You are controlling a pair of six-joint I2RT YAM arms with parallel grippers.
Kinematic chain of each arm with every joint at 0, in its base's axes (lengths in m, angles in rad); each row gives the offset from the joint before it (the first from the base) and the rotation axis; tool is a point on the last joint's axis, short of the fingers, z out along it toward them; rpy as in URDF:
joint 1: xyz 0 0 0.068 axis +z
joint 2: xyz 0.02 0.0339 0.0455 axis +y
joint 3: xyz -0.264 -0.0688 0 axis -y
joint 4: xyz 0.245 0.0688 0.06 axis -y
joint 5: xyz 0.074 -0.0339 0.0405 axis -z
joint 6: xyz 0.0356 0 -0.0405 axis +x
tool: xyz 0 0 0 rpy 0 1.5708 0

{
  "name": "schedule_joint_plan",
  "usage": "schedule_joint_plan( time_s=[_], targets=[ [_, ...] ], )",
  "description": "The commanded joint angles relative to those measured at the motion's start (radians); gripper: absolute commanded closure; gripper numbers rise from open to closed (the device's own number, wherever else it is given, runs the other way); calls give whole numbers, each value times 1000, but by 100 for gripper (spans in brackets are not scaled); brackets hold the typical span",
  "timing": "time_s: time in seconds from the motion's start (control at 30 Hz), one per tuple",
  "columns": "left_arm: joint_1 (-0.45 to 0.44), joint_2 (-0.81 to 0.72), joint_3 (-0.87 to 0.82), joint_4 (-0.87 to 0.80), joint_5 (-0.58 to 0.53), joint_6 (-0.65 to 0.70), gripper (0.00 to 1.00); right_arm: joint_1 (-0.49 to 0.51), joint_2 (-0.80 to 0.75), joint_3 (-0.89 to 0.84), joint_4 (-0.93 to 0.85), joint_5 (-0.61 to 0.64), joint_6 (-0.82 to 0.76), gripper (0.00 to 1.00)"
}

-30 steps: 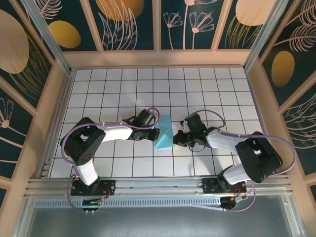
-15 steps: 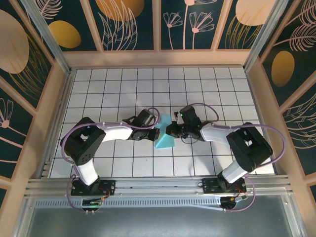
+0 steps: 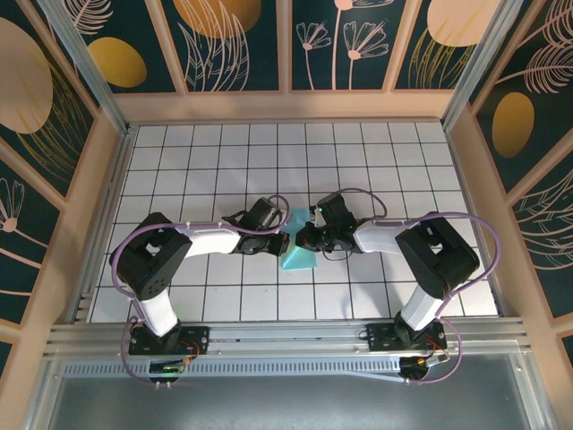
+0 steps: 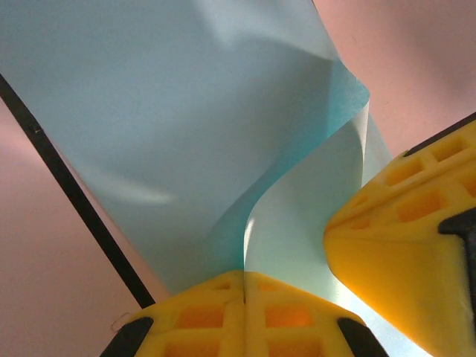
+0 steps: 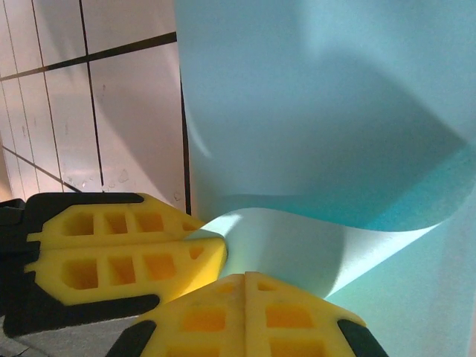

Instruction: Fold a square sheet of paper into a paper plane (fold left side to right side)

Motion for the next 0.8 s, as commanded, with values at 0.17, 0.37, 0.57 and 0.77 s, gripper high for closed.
schedule_joint_plan(
  time_s=[0.17,0.37,0.57,0.77],
  targets=[
    [6,39,-6,-28,-1,21,100,9,25,28,-70,52,-40,100],
    [6,37,-8,-29,-2,21,100,9,26,26,-94,70,-52,100],
    [6,30,-9,-24,-6,10,100,10,25,17,-105,80,-51,100],
    [5,-32,-3,-31,-53,-18,88,10,17,-3,-101,86,-45,100]
  ],
)
